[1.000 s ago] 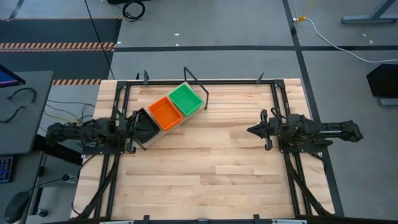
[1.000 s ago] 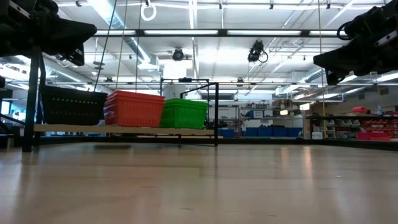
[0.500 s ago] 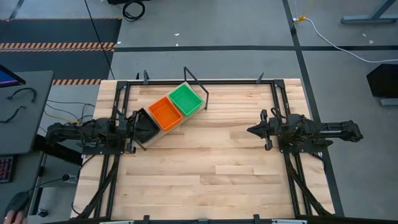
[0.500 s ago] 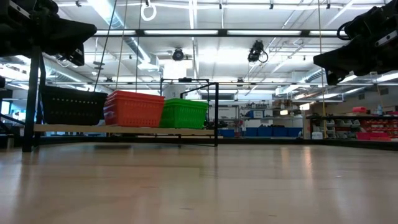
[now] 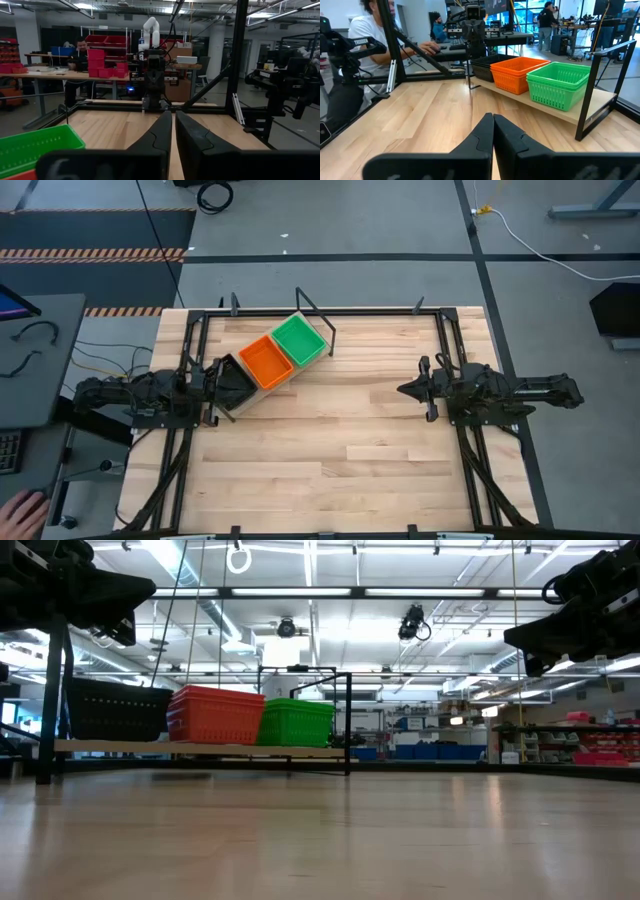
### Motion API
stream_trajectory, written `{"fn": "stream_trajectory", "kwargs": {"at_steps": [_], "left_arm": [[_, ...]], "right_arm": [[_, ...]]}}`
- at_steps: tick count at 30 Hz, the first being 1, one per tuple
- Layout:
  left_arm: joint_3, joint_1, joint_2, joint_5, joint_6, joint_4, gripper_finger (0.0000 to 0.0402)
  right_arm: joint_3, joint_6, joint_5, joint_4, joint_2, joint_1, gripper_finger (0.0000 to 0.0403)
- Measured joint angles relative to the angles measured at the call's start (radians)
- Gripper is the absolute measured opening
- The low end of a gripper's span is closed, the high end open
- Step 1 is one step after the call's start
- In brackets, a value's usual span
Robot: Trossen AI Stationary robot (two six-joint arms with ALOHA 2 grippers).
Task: Stack baskets on shelf by color
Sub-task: Return to Home Position
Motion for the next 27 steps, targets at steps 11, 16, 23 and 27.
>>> {"fn": "stream_trajectory", "kwargs": {"at_steps": [11,16,23,27], "left_arm": [[0.0,0.0,0.0,0.0,0.0,0.0,0.0024],[0.0,0.0,0.0,0.0,0.0,0.0,0.0032],[0.0,0.0,0.0,0.0,0.0,0.0,0.0029],[0.0,0.0,0.0,0.0,0.0,0.0,0.0024]], "right_arm": [[0.0,0.0,0.0,0.0,0.0,0.0,0.0012],[0.0,0.0,0.0,0.0,0.0,0.0,0.0012],[0.0,0.0,0.0,0.0,0.0,0.0,0.0012],[0.0,0.0,0.0,0.0,0.0,0.0,0.0012]]}}
